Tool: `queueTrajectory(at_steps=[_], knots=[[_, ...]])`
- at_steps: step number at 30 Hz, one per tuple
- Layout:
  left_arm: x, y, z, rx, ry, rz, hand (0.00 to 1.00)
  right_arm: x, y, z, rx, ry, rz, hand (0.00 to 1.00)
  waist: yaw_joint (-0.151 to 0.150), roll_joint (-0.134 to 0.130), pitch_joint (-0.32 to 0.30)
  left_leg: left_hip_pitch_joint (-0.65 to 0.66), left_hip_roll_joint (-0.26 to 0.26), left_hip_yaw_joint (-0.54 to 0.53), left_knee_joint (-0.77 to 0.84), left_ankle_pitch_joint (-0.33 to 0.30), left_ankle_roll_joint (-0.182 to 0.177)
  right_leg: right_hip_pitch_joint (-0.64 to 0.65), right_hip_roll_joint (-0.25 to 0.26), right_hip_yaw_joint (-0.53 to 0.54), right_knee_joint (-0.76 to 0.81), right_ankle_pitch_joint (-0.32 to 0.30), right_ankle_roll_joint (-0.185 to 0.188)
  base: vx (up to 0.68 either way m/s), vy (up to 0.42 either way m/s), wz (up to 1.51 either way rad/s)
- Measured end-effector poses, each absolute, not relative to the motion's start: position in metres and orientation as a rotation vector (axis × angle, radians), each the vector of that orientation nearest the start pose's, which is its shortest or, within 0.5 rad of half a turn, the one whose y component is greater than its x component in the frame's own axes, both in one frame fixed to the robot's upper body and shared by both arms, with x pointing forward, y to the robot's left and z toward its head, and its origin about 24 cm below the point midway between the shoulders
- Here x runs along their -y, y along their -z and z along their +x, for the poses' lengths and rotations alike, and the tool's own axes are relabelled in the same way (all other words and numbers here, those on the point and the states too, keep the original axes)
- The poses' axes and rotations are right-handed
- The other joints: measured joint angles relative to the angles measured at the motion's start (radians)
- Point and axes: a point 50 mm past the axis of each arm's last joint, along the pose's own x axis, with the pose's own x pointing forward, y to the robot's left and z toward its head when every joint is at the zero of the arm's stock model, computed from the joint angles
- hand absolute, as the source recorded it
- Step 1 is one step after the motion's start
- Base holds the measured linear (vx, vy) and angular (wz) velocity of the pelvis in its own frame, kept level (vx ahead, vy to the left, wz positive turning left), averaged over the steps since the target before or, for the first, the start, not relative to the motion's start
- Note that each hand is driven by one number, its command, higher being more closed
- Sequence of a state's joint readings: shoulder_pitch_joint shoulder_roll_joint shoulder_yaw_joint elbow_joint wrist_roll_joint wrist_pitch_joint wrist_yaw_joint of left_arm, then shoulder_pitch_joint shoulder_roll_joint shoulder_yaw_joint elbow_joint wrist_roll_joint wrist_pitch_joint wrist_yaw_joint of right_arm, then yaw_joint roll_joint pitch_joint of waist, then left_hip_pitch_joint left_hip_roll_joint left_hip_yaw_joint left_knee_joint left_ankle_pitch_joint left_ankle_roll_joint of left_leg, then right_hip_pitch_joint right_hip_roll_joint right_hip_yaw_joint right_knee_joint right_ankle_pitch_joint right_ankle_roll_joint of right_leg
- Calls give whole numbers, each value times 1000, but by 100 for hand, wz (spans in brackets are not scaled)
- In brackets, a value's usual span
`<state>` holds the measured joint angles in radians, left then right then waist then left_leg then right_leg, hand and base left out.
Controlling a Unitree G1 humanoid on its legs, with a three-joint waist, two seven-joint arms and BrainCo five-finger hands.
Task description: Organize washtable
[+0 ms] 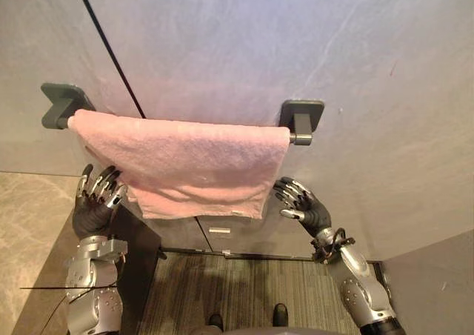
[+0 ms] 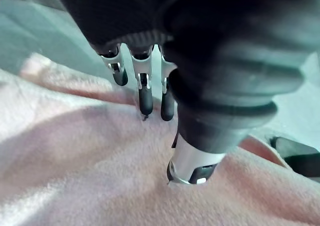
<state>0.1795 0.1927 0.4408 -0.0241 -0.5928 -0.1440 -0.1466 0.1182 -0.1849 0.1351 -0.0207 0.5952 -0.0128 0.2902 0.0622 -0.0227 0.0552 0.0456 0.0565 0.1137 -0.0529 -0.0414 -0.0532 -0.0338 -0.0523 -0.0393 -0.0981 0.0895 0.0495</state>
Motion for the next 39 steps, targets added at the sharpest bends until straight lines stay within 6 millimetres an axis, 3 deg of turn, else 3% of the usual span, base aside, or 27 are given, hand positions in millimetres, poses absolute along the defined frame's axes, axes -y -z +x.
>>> queueTrajectory(at_steps=[4,8,13,15,19,22,23,27,31,33,37,38,39], knots=[[-301,-30,174,131,-462,-350,0,178,-8,213,-98,-160,427,0,-3,0,0,4,-2,-7,0,0,0,8,-3,-9,0,0,0,-19,0,6],[-300,12,154,-46,-537,-382,0,217,27,196,-207,146,448,0,-22,-1,-1,-1,-3,-18,14,0,0,15,-6,-18,0,1,2,-42,-6,8],[-278,63,126,-251,-628,-493,0,256,62,157,-318,533,469,0,-23,9,1,21,5,-20,20,0,0,43,-11,-23,-3,3,3,-53,-12,3],[-267,78,118,-330,-625,-516,0,261,73,144,-357,626,468,0,-24,13,-1,30,7,-11,20,0,-1,48,-13,-27,-4,2,4,-75,5,4],[-234,118,96,-556,-624,-580,0,259,103,113,-505,796,486,0,-22,21,-7,33,8,-10,18,0,-2,50,-14,-37,-4,-7,12,-60,-9,2],[-201,152,62,-818,-643,-602,0,245,133,81,-702,872,498,0,-23,30,-15,38,10,-8,15,-3,-7,54,-13,-37,-4,-10,9,-13,-4,-1],[-196,160,49,-912,-661,-572,0,233,150,57,-844,892,495,0,-23,32,-17,38,13,-8,14,-3,-7,55,-9,-36,-4,-8,12,0,0,0],[-200,168,21,-1052,-711,-484,0,218,164,20,-1038,905,485,0,-22,34,-15,60,16,16,14,-6,-9,68,-3,-10,-1,-5,7,16,-5,-15],[-201,171,6,-1142,-724,-423,0,214,166,13,-1089,869,455,0,-23,26,-13,71,16,45,9,-8,-10,64,-1,21,0,1,6,-21,10,-26],[-205,170,7,-1146,-709,-387,0,211,166,17,-1099,813,420,0,-21,9,-10,68,16,67,10,-10,-10,47,0,40,4,0,11,-87,7,-28],[-217,167,25,-1116,-624,-297,0,204,164,44,-1056,689,368,0,-19,-27,6,0,19,83,75,-40,6,-59,-1,83,152,-57,40,-71,11,-16],[-218,166,29,-1108,-616,-289,0,203,163,46,-1053,678,363,0,-17,-23,2,-6,20,79,78,-40,7,-64,-2,83,159,-61,51,-43,-10,14],[-218,165,36,-1088,-589,-271,0,206,162,50,-1046,660,339,0,-17,-8,8,-21,33,63,81,-35,11,-96,4,75,263,-103,49,23,-3,55]])
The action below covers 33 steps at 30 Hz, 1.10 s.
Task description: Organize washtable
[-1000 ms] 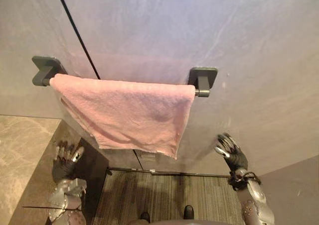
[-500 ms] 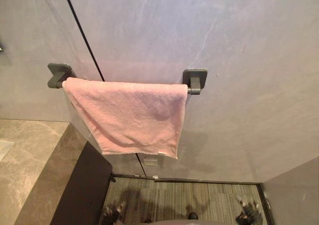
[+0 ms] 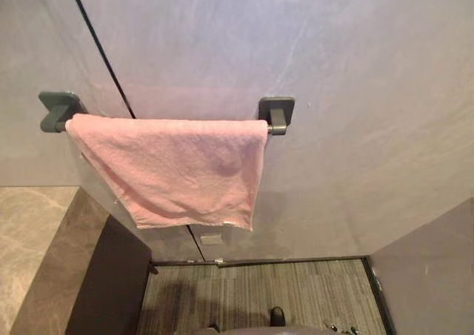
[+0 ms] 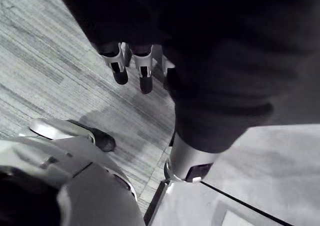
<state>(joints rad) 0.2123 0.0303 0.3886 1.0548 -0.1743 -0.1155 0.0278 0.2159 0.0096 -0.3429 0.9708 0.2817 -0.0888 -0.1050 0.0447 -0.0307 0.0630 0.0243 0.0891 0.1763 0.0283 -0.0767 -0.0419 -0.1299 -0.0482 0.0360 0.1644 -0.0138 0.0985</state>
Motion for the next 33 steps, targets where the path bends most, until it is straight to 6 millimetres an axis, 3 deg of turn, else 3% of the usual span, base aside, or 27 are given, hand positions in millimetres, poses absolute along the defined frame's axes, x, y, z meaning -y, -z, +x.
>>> queueTrajectory(at_steps=[1,2,3,5,7,9,13,15,16,20,21,22,23,24,26,28,29,30,31,32,33], knots=[[-219,163,44,-1062,-571,-259,0,205,163,47,-1056,645,322,0,-7,-9,2,-12,1,-43,15,4,-5,-20,-6,-10,194,-100,-30,46,-16,78],[-221,162,49,-1047,-557,-244,0,203,164,43,-1071,638,314,0,-4,-16,1,-13,-2,-69,19,7,-9,-4,-11,-8,240,-133,-13,80,-48,116],[-224,160,55,-1037,-520,-208,0,200,165,44,-1093,602,284,0,-2,-31,-6,-22,-8,-106,23,18,-16,35,-25,-7,254,-172,5,64,-84,91],[-226,159,57,-1035,-488,-184,0,198,164,57,-1085,512,209,0,4,-48,-19,-52,-18,-143,24,39,-29,51,-29,-8,198,-187,0,41,-127,70],[-222,159,63,-1030,-480,-204,0,198,159,87,-1030,407,119,0,28,-39,-21,-84,-7,-149,26,58,-42,59,-19,-13,119,-186,-3,-7,-125,24],[-213,161,65,-1030,-478,-258,0,200,151,119,-964,279,-21,0,28,0,8,-108,9,-184,44,73,-53,103,0,-49,34,-158,-49,-108,-103,34],[-208,165,57,-1051,-520,-335,0,186,153,121,-981,175,-68,0,54,22,31,-94,37,-224,75,81,-68,165,35,-89,7,-141,-72,-119,-96,35],[-206,165,58,-1049,-518,-345,0,184,154,122,-995,135,-110,0,53,33,74,-106,52,-260,103,85,-83,189,57,-119,12,-137,-86,-225,-92,43],[-205,165,62,-1040,-508,-360,0,186,155,121,-1011,111,-153,0,53,44,104,-118,54,-289,123,87,-95,195,68,-142,20,-140,-97,-241,-80,47],[-201,166,58,-1047,-523,-404,0,200,153,123,-1012,106,-217,0,50,71,123,-115,70,-308,74,85,-121,184,79,-180,46,-139,-102,-228,-62,36],[-204,166,55,-1046,-542,-411,0,201,154,120,-1019,104,-220,0,50,31,109,-114,69,-301,40,57,-154,159,59,-193,35,-136,-126,-215,-17,40],[-211,165,54,-1038,-563,-404,0,202,155,116,-1029,102,-227,0,51,22,107,-162,56,-286,127,46,-124,133,32,-206,41,-124,-153,-210,-7,34],[-212,165,53,-1041,-572,-409,0,204,155,115,-1032,100,-236,0,50,17,108,-184,50,-281,202,34,-106,120,20,-214,44,-119,-159,-181,16,21],[-211,166,49,-1045,-594,-426,0,211,155,111,-1042,115,-249,0,45,9,111,-216,52,-259,359,5,-62,106,-5,-225,48,-104,-156,-140,40,10],[-210,167,42,-1059,-606,-432,0,216,157,97,-1077,130,-252,0,32,18,107,-222,116,-223,595,-22,-30,89,-33,-241,71,-92,-141,-142,92,27],[-212,167,40,-1055,-620,-436,0,218,159,89,-1092,163,-225,0,14,21,105,-215,174,-216,694,-2,-8,84,-54,-266,82,-89,-131,-99,138,51],[-205,168,41,-1049,-627,-461,0,226,157,86,-1092,201,-218,0,3,48,90,-202,212,-197,665,211,78,61,-50,-280,107,-100,-93,-45,127,82],[-211,166,42,-1035,-633,-447,0,223,159,86,-1101,203,-198,0,-7,43,97,-208,188,-176,596,205,62,32,-52,-258,144,-134,-71,-34,67,98],[-215,166,43,-1032,-636,-433,0,219,160,82,-1117,192,-185,0,-7,28,91,-197,177,-190,527,218,48,30,-34,-250,139,-142,-96,24,-129,159],[-228,162,45,-1006,-663,-417,0,208,166,67,-1166,183,-137,0,-27,-49,62,-137,126,-202,387,203,22,83,-38,-283,16,-95,-177,10,-259,196],[-227,162,50,-992,-679,-441,0,211,166,64,-1173,231,-103,0,-29,-18,83,-133,175,-162,547,130,12,126,-50,-392,-10,-59,-174,7,-230,202]])
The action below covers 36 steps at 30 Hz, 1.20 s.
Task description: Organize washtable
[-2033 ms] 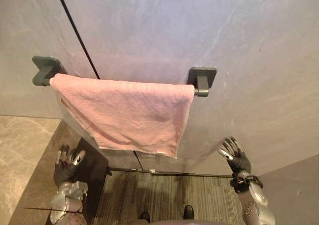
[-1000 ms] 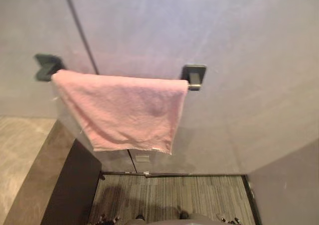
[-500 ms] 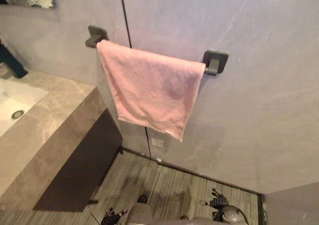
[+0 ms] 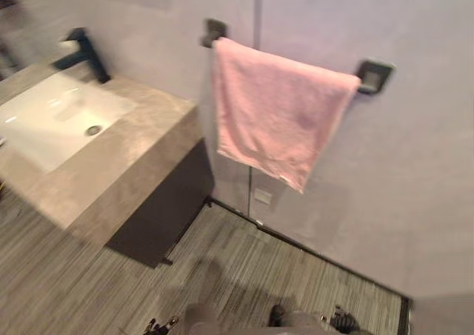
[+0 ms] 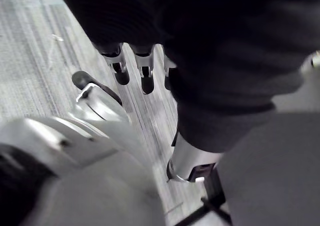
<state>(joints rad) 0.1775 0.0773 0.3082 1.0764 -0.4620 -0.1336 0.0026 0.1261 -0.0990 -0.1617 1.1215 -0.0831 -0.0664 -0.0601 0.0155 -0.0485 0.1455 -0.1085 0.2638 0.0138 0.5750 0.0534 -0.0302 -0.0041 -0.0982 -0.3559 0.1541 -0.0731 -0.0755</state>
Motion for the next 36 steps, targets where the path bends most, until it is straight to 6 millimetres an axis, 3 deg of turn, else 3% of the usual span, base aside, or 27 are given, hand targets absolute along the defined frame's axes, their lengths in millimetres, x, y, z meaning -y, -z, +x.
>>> queueTrajectory(at_steps=[2,3,4,5,6,7,8,10,14,16,19,21,23,24,25,27,30,31,32,33,36], knots=[[-220,164,48,-995,-679,-462,0,215,166,57,-1178,283,-67,0,-11,22,-11,29,72,89,94,-55,-12,18,-24,-118,0,-7,8,-110,28,195],[-216,164,50,-994,-673,-472,0,217,166,55,-1175,307,-49,0,-30,41,-24,53,110,170,79,-51,-13,22,-50,-192,6,-7,28,-144,152,208],[-214,164,50,-996,-667,-474,0,220,166,54,-1174,325,-40,0,-35,55,-33,66,126,215,47,-20,-6,17,-61,-224,16,-8,41,-89,181,197],[-210,165,52,-997,-655,-478,0,228,164,52,-1171,361,-33,0,-43,96,-45,89,142,274,-46,67,1,15,-62,-266,33,-24,62,-78,160,225],[-213,164,55,-991,-648,-461,0,224,166,50,-1173,393,16,0,-63,63,-47,112,105,307,-198,40,-35,14,-62,-237,10,-36,62,-120,175,268],[-225,161,57,-979,-651,-423,0,218,168,43,-1191,408,47,0,-81,48,-54,141,78,319,-253,7,-52,24,-79,-245,-25,-10,61,-134,145,234],[-226,160,59,-976,-643,-413,0,218,168,41,-1194,428,63,0,-73,58,-53,145,89,335,-236,-28,-64,35,-77,-279,-27,-4,71,-106,213,168],[-222,162,58,-996,-618,-395,0,228,167,40,-1181,501,98,0,-63,92,-58,187,68,363,-400,-76,-134,42,-78,-371,-8,18,108,-27,275,128],[-209,163,65,-1017,-534,-368,0,229,167,38,-1175,557,144,0,-64,94,-58,197,-16,365,-558,-76,-138,35,-159,-457,30,44,149,-57,293,86],[-206,164,66,-1024,-504,-350,0,228,167,37,-1172,584,169,0,-62,81,-58,192,-81,342,-578,-64,-121,40,-220,-466,36,77,164,-89,238,37],[-208,163,66,-1028,-481,-313,0,227,167,38,-1169,597,174,0,-58,71,-54,189,-128,322,-605,-51,-101,43,-260,-461,23,117,172,-125,171,23],[-210,163,65,-1030,-481,-298,0,225,167,45,-1162,586,178,0,-57,67,-43,182,-163,295,-648,-25,-64,25,-288,-423,35,141,167,-129,144,38],[-214,165,55,-1066,-489,-259,0,223,167,50,-1152,578,183,0,-56,67,-39,152,-175,246,-666,-18,-43,-32,-277,-184,88,169,122,-111,142,62],[-217,165,51,-1076,-497,-247,0,222,167,51,-1150,576,185,0,-55,65,-37,147,-173,230,-666,-15,-40,-39,-261,-88,95,170,118,-54,99,64],[-218,165,43,-1096,-505,-235,0,219,167,51,-1154,572,192,0,-55,68,-31,139,-166,205,-664,-12,-35,-39,-221,50,97,140,99,-3,-10,56],[-227,165,28,-1122,-542,-215,0,213,169,49,-1163,564,204,0,-50,46,-30,135,-156,147,-663,6,-27,-14,-129,208,80,43,112,25,-111,65],[-223,167,20,-1162,-531,-208,0,206,170,54,-1166,507,181,0,-51,8,-20,110,-168,95,-669,48,-54,53,-97,272,-40,-33,119,-4,-157,52],[-226,166,24,-1155,-520,-194,0,203,169,58,-1162,473,155,0,-53,-13,-11,101,-170,73,-674,66,-68,60,-93,293,-46,-96,144,-46,-187,52],[-225,166,26,-1152,-516,-192,0,203,169,60,-1160,462,148,0,-54,-14,-1,102,-164,62,-678,74,-74,65,-84,298,-40,-105,166,-99,-242,59],[-220,168,26,-1162,-515,-206,0,205,169,60,-1160,428,105,0,-55,5,4,108,-145,43,-678,81,-74,79,-63,284,-28,-112,172,-78,-196,42],[-216,169,22,-1175,-518,-215,0,211,168,58,-1175,388,61,0,-53,22,-6,119,-124,29,-678,81,-75,105,-41,256,-28,-107,180,-18,-121,25]])
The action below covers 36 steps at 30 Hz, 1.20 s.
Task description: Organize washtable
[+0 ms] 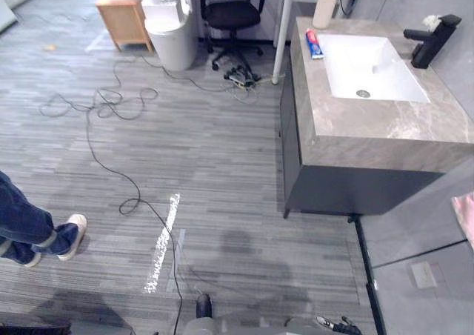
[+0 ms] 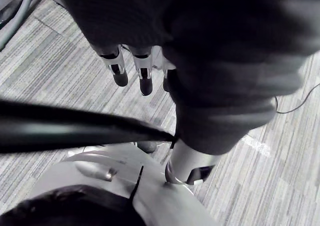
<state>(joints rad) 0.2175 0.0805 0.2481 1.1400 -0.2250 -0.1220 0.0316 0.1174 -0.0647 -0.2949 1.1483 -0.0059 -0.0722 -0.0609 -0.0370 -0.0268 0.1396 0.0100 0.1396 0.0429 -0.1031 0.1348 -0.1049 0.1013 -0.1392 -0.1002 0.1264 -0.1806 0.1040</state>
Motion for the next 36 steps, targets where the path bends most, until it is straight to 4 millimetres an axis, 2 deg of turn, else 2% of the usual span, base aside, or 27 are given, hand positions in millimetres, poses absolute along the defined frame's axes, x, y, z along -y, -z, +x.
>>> queueTrajectory(at_steps=[2,3,11,18,20,22,24,25,26,28,30,31,33,34,35,36], knots=[[-216,169,22,-1172,-523,-219,0,211,169,57,-1174,386,66,0,1,-1,-1,-5,2,-2,0,0,0,0,2,-7,-3,0,0,-4,-59,11],[-238,165,21,-1166,-551,-178,0,188,174,49,-1210,355,149,0,0,-99,-42,-30,-31,-1,-1,-1,-5,15,-21,25,-71,28,1,0,0,0],[-238,165,20,-1166,-552,-178,0,188,174,48,-1210,356,154,0,-1,-98,-42,-30,-31,1,-1,-1,-5,16,-21,24,-68,28,1,0,0,0],[-239,165,20,-1157,-586,-209,0,188,175,44,-1211,415,244,0,0,-95,-39,-28,-30,-6,-1,-7,-5,18,-22,12,-44,20,-4,1,-1,5],[-244,162,33,-1105,-601,-223,0,186,175,47,-1205,414,253,0,1,-116,-27,-113,-28,-23,152,-56,-7,-7,-23,-3,12,-6,-17,-31,-11,30],[-250,156,55,-998,-641,-264,0,187,174,53,-1188,410,266,0,18,-105,38,-303,6,-1,525,-132,35,-17,1,-36,92,-45,-16,-161,-18,56],[-252,154,57,-971,-666,-290,0,188,174,49,-1195,419,269,0,37,-95,45,-335,20,-9,574,-133,35,2,7,-70,100,-60,-29,-147,6,65],[-249,155,57,-962,-686,-322,0,188,174,49,-1191,419,269,0,56,-94,44,-329,27,-11,543,-144,43,15,12,-95,97,-66,-22,-144,11,67],[-247,155,56,-958,-704,-347,0,188,174,48,-1190,417,268,0,58,-90,44,-325,33,-6,521,-161,40,17,15,-106,98,-70,-20,-88,44,69],[-246,157,49,-947,-779,-415,0,187,172,59,-1157,392,258,0,83,-97,51,-340,38,20,491,-181,38,8,5,-114,96,-73,-18,-94,66,36],[-249,157,40,-932,-876,-476,0,188,170,66,-1134,387,250,0,110,-85,52,-399,45,62,533,-172,25,-1,-5,-87,73,-80,-6,-53,158,25],[-250,157,38,-926,-901,-486,0,190,170,68,-1129,390,245,0,113,-77,52,-422,45,67,570,-179,34,-2,-5,-75,63,-85,2,41,257,5],[-252,158,16,-944,-1004,-516,0,195,166,84,-1087,399,230,0,123,-54,45,-476,53,118,723,-308,94,-20,-19,14,26,-87,5,90,393,-71],[-253,158,5,-962,-1040,-511,0,193,166,86,-1088,398,235,0,137,-63,30,-471,44,172,732,-347,118,-25,-49,53,18,-87,7,188,483,-103],[-252,159,1,-970,-1052,-514,0,189,167,87,-1088,391,243,0,136,-76,18,-466,30,202,729,-366,124,-46,-75,78,37,-89,19,268,464,-82],[-252,159,1,-977,-1051,-510,0,185,167,87,-1089,383,253,0,132,-66,12,-451,10,241,726,-385,151,-87,-100,126,169,-80,41,339,536,-66]])
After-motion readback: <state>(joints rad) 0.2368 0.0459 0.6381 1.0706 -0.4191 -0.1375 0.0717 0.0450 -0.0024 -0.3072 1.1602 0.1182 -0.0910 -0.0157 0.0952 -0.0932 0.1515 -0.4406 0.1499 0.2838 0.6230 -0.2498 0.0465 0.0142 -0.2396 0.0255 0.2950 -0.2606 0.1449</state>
